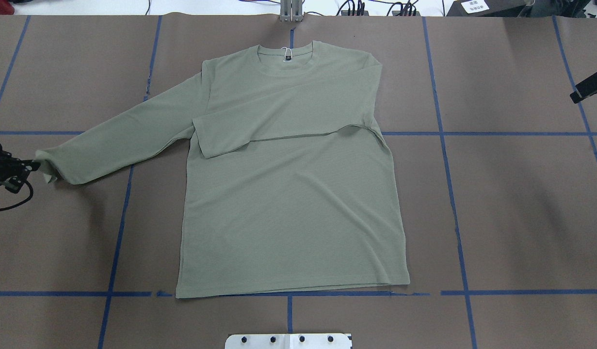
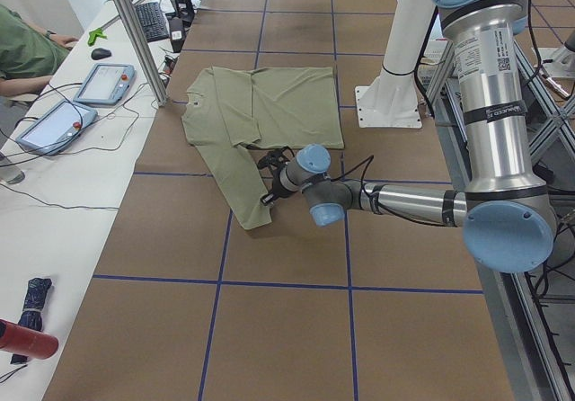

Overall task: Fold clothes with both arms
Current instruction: 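Fold the held sleeve with the left gripper across the shirt body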

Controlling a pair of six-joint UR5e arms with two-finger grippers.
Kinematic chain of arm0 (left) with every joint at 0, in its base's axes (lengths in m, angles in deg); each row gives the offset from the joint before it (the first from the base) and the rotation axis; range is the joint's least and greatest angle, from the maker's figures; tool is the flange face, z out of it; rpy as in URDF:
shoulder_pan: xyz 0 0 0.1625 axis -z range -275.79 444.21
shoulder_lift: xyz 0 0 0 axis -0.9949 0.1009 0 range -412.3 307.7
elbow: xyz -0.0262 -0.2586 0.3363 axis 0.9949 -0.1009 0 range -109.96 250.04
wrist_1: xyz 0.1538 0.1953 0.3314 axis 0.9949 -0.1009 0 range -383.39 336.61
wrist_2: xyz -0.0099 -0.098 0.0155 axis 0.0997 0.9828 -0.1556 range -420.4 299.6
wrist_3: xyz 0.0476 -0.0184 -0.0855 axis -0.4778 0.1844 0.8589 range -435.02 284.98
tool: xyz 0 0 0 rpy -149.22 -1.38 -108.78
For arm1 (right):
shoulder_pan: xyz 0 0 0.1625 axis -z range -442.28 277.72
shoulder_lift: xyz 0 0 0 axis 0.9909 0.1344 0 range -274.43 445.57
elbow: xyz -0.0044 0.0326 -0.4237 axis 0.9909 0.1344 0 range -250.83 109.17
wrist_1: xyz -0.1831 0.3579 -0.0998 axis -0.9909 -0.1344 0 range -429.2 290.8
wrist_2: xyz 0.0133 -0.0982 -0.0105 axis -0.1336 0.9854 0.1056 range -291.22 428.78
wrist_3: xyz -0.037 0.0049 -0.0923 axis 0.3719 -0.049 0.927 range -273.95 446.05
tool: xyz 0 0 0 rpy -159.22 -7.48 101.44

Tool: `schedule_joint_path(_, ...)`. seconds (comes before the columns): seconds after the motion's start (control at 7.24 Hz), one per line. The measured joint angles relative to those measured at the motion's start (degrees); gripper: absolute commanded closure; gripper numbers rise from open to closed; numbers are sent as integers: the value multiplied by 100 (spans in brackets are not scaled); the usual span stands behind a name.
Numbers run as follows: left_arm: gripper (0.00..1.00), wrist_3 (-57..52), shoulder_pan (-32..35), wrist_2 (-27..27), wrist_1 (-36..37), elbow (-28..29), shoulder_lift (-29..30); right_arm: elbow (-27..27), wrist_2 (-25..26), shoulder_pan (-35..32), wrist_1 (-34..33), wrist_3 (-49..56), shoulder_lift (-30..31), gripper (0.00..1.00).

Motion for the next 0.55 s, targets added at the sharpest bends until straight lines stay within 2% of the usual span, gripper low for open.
schedule_joint_path(0.28,100,897,211,143,789,-266,921,14,-2,-257,-2,404,298,0)
schedule_joint_path(0.55,100,2445,170,305,1860,-408,2254,38,11,-473,4,849,563,0)
